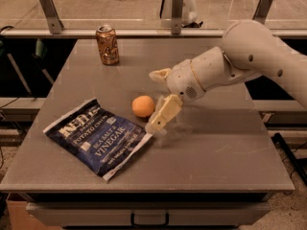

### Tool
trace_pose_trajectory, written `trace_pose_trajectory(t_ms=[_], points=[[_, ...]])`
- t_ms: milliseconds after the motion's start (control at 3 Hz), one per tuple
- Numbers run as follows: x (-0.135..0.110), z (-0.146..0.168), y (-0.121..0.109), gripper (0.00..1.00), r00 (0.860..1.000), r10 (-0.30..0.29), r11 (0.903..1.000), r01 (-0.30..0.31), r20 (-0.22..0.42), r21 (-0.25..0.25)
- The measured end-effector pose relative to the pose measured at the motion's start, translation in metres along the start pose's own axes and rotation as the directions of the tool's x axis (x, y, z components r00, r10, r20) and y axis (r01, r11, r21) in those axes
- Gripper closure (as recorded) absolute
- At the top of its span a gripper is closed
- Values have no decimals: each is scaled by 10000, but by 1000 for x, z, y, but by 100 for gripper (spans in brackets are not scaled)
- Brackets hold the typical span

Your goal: Move orange near blue chip bag

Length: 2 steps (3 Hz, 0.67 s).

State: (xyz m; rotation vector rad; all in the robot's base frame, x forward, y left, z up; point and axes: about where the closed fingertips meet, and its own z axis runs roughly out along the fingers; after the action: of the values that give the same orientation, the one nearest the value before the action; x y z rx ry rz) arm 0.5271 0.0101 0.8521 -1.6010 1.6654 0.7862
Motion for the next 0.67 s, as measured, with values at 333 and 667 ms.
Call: trace_pose_trajectory(t_ms=[333,667], points=[[8,-50,-28,0,9962,480,9931,-554,731,1037],[4,-138,-55,0,9820,411,9543,-932,1842,2841]])
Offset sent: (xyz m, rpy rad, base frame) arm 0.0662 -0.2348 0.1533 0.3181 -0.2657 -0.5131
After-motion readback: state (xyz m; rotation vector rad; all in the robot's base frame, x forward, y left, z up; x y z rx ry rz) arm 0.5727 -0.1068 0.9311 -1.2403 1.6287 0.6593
